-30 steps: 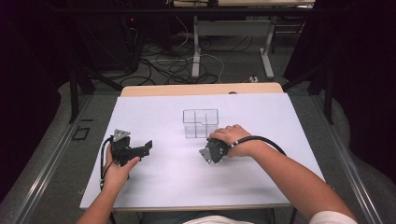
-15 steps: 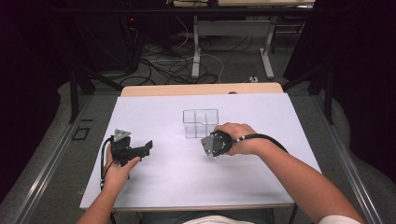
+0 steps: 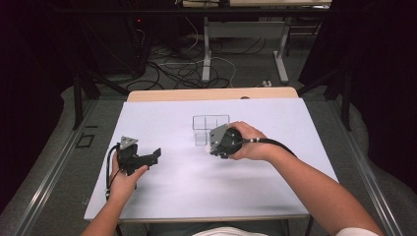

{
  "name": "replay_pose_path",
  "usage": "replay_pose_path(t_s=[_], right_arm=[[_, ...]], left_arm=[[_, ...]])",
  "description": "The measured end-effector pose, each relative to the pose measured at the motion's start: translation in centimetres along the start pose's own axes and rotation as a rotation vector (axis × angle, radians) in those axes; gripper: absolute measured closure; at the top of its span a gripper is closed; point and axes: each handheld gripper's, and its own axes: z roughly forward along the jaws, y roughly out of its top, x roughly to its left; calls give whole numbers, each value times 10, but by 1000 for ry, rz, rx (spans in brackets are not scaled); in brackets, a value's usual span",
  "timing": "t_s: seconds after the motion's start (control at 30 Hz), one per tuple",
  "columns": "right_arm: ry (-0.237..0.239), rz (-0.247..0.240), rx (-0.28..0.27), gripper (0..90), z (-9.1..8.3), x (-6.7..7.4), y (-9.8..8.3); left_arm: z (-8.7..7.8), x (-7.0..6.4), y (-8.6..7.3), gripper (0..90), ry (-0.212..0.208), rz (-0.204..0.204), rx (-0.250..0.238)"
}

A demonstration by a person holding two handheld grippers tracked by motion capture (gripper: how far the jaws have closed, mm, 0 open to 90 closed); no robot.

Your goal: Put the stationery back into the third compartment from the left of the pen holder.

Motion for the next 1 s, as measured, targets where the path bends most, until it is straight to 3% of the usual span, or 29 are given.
replay_pose_path(t_s=[0.3,0.43,0.5,0.57,0.6,0.63,0.8,1.0], right_arm=[[-61,290,-70,665,-12,-13,-2],[-97,439,-118,665,-20,-20,-4],[-103,547,-175,665,-24,-24,-8],[-128,592,-197,665,-28,-27,-12],[-128,592,-197,665,-28,-27,-12],[-145,635,-196,665,-32,-30,-15],[-195,758,-295,665,-41,-37,-22],[-284,812,-389,665,-50,-41,-28]], left_arm=[[1,0,0,9,-2,-1,1],[1,0,0,9,-1,-3,5],[1,0,0,9,-2,-2,5],[1,0,0,9,3,-1,0],[1,0,0,9,3,-1,0],[1,-1,0,9,3,-1,1],[1,-1,0,9,3,-1,-2],[1,0,0,9,2,-1,4]])
